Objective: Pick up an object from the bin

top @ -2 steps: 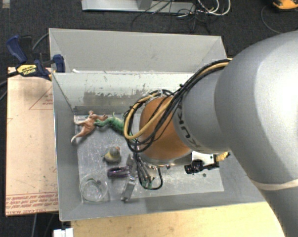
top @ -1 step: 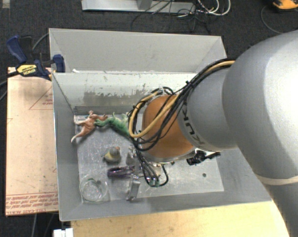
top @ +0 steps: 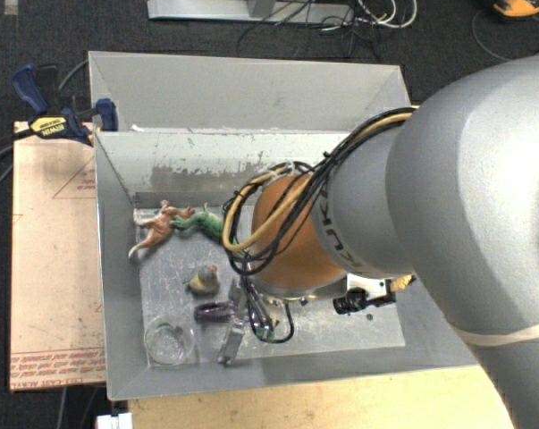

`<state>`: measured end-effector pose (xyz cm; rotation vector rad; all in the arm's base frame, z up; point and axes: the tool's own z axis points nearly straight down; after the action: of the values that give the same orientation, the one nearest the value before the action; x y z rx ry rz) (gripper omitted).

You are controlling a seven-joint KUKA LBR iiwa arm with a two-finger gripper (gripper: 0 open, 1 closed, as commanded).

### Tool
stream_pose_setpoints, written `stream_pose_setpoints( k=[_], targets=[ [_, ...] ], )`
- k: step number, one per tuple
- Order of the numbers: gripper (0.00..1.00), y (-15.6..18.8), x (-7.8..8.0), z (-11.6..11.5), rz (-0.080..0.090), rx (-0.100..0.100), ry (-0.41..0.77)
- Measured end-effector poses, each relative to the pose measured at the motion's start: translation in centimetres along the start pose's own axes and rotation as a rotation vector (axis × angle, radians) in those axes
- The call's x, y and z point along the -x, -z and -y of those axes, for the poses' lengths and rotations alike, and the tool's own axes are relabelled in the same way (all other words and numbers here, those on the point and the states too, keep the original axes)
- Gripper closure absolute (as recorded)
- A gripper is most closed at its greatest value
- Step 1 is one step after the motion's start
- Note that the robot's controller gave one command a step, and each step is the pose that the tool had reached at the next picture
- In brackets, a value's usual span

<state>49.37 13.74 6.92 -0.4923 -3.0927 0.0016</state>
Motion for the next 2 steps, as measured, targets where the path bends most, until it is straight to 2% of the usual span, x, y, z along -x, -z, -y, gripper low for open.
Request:
stream_pose_setpoints(
  k=[1, 2],
  targets=[
    [0.0, 0.02, 0.73, 0.56, 0.009, 0.004, 0.156],
    [1.0, -0.02, 0.01, -0.04, 0.0, 0.001, 0.002]
  ],
)
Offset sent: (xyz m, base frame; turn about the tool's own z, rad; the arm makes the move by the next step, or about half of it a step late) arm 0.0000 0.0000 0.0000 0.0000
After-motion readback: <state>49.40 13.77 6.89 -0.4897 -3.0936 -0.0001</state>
